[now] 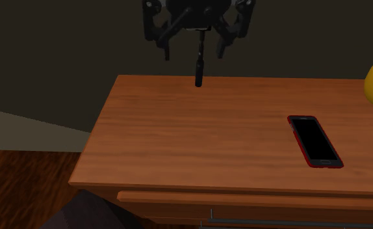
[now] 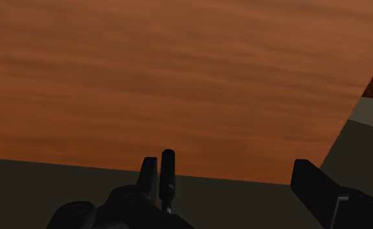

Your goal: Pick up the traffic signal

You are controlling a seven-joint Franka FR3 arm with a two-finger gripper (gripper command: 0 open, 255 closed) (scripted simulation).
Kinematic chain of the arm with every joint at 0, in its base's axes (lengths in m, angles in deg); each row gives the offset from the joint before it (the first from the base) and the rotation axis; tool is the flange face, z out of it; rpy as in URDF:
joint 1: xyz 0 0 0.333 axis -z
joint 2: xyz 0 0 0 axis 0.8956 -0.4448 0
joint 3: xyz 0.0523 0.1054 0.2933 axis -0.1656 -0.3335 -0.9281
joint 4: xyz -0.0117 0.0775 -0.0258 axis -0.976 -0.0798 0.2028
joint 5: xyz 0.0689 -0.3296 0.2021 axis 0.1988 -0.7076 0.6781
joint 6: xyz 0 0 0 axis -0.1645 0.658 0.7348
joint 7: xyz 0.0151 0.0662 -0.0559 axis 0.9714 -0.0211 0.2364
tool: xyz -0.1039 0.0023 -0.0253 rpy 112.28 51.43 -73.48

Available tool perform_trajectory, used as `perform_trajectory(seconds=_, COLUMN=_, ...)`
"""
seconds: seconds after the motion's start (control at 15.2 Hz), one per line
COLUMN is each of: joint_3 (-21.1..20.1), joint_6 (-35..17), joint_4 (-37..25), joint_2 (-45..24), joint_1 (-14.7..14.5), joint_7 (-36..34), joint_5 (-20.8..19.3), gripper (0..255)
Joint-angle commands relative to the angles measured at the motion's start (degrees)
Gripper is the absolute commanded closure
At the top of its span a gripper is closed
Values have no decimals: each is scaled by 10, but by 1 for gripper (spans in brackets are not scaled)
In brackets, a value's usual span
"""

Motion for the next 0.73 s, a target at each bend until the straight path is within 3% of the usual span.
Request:
perform_trajectory(seconds=0.0, joint_3=4, joint_6=4, joint_4=-53, joint_2=-41, joint_1=-2, joint_7=38, joint_5=21, gripper=0)
perform_trajectory(seconds=0.46, joint_3=-5, joint_6=69, joint_4=-302, joint_2=-203, joint_1=13, joint_7=136, joint_5=98, gripper=0)
perform_trajectory(seconds=0.66, joint_3=-7, joint_6=52, joint_4=-281, joint_2=-198, joint_1=12, joint_7=143, joint_5=98, gripper=0)
